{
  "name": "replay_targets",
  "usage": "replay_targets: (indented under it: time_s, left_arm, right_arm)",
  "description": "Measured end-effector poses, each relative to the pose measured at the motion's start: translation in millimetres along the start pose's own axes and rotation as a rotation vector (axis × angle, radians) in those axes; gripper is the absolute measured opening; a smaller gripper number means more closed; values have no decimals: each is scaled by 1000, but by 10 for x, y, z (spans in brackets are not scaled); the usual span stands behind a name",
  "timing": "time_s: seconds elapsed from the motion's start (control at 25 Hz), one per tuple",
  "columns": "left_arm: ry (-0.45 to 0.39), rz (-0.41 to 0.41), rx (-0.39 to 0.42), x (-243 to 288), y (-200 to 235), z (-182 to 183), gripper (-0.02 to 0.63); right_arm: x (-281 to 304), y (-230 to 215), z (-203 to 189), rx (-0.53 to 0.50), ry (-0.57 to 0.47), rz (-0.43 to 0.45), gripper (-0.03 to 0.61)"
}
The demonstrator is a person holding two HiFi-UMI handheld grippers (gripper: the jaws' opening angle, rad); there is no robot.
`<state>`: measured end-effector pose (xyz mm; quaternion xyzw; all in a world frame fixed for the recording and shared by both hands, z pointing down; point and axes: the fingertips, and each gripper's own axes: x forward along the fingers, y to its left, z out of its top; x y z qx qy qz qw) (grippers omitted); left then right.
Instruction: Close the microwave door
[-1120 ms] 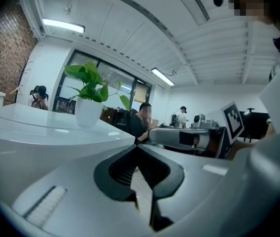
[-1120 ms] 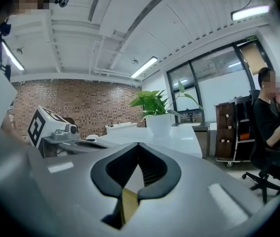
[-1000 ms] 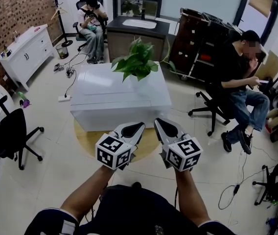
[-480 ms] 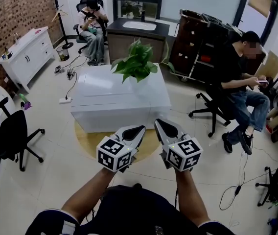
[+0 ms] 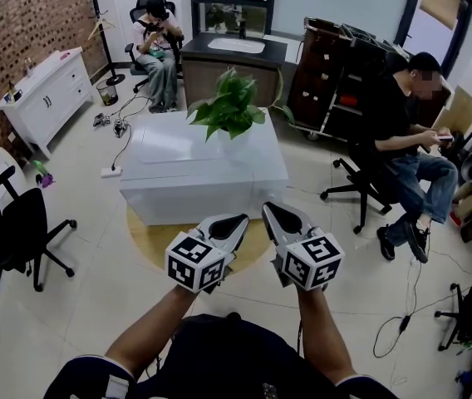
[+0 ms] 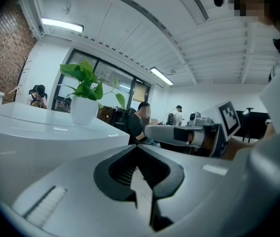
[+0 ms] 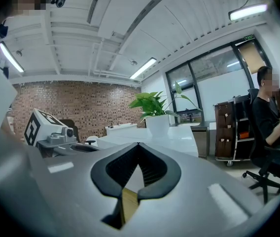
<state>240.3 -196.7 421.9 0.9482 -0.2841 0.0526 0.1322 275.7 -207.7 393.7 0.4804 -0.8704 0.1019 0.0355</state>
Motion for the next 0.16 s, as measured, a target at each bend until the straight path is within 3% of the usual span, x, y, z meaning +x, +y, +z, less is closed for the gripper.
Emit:
replay_targets:
  time_s: [0.16]
  left_arm:
    - [0,1,4,-6,-17,-7,12]
  right_arm:
    - [-12,5,0,1,-3,1,0]
